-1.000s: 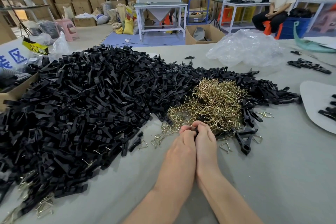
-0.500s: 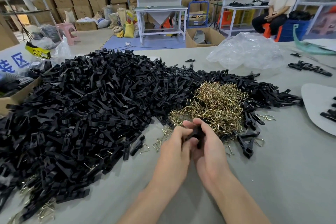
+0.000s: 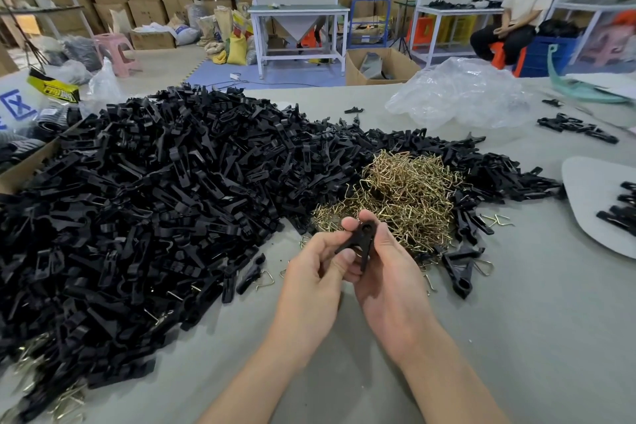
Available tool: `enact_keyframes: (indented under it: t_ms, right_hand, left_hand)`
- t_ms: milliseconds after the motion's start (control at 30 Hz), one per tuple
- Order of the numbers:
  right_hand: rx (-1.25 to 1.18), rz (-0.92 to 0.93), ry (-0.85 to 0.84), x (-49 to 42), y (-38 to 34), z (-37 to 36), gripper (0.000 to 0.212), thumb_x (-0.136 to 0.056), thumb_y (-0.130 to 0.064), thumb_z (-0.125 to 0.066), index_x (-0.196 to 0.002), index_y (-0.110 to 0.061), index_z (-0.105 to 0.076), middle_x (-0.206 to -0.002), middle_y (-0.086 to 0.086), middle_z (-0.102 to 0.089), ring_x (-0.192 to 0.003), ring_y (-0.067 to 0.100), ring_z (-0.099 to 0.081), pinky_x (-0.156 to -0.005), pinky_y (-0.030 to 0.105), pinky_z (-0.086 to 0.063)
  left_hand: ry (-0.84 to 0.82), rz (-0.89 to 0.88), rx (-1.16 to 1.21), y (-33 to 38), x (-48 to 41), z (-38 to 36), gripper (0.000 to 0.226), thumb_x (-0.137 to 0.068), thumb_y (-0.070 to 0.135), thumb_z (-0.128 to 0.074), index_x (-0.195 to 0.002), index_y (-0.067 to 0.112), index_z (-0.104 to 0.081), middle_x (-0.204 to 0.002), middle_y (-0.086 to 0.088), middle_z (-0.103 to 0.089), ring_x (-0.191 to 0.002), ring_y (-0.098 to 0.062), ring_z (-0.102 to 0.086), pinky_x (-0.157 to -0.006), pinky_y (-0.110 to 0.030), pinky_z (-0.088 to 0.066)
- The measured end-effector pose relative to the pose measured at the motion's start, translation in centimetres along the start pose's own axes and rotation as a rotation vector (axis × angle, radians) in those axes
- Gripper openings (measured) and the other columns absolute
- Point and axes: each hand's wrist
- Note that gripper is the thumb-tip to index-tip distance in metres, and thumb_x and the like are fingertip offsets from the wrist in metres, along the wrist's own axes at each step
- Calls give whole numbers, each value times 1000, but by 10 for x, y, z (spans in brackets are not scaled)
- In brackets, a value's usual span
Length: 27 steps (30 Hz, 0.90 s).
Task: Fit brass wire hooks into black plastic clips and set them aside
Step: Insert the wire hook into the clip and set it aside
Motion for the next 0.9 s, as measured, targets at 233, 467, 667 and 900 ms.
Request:
enact_keyframes:
  t_ms: [233,467,667,900]
  right_hand:
    - [-37,-23,8,-4,0,3,31,-89,-36,-52,-110,-18,-66,-103,4,-74,-66,12,-64,-51,24,-48]
    - [-25,-19,35,-1,-1,5,31,-95,-33,-53,-115,-14,-66,-119,10,-73,-89,28,-73,-79,49,-61]
    - [99,53,100,11,1,-3,23,-102,-28,-52,-103,-17,-72,-109,10,-76,-94,27,-73,-79,42,-62]
    - [128,243,219,14,-38,9,27,-106,-28,-45,-118,-17,-67,-114,9,-74,-101,22,-71,-85,34,-60]
  left_hand:
    - [-7,-8,-49,-3,-1,-1,24,-101,5,-52,-107,25,-65,-86,2,-74,-75,-10,-67,-73,-23,-54]
    - [-47,-11,-174,-4,4,-1,28,-88,44,-66,-114,36,-61,-96,17,-72,-82,0,-67,-72,-14,-50]
    - [77,-125,-467,-9,10,-3,17,-89,40,-64,-101,44,-52,-90,32,-66,-72,0,-65,-63,-11,-47]
    - [45,-237,-642,2,-12,-54,12,-87,45,-57,-96,45,-50,-96,27,-61,-87,6,-59,-70,-14,-44]
Point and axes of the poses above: each hand's wrist, its own x-axis away from the middle knuckle, its own z-axis out of the back of the hand, y = z × x
